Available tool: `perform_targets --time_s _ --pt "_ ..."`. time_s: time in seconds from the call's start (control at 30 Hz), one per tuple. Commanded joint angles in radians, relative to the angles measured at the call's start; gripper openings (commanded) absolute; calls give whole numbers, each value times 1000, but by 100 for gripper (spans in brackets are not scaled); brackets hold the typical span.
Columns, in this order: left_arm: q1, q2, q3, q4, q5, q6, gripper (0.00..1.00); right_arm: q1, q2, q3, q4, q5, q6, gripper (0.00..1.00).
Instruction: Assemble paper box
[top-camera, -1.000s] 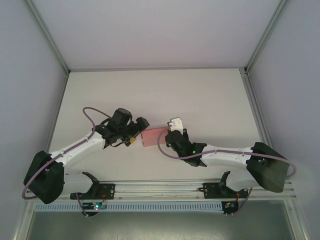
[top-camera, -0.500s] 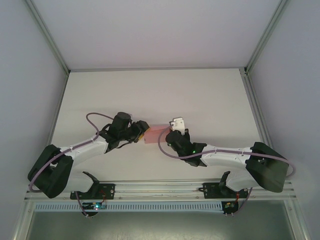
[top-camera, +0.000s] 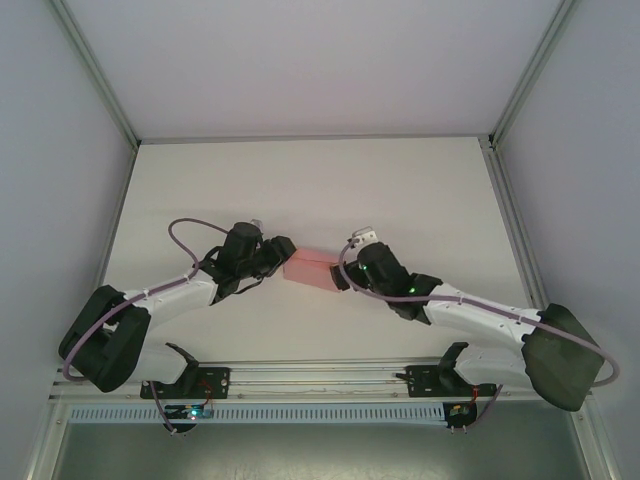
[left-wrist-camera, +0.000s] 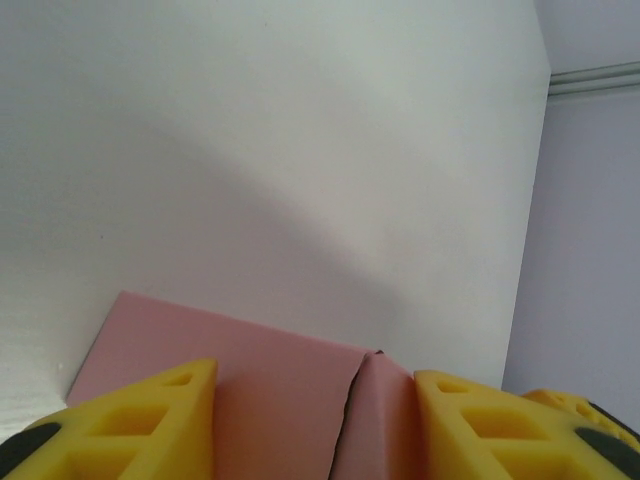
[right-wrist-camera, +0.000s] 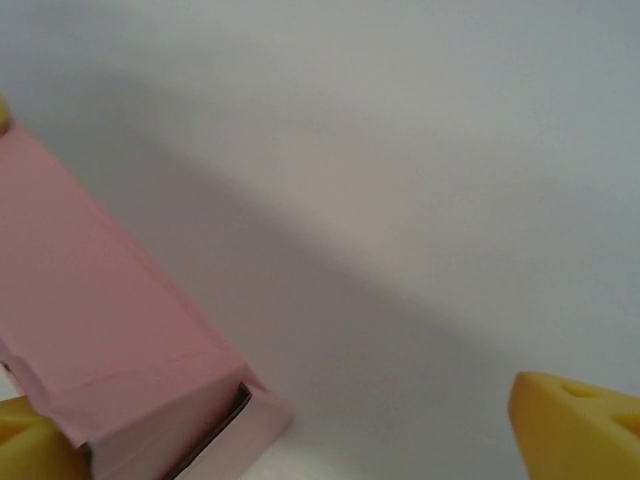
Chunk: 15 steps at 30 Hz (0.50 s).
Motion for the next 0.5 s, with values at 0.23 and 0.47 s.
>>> perform_targets --time_s 0.23,0.47 --pt "-19 52 -41 -119 55 7 42 -54 15 54 66 -617 -115 98" --pt "-28 43 -48 -105 50 45 41 -60 -2 59 46 -181 114 98"
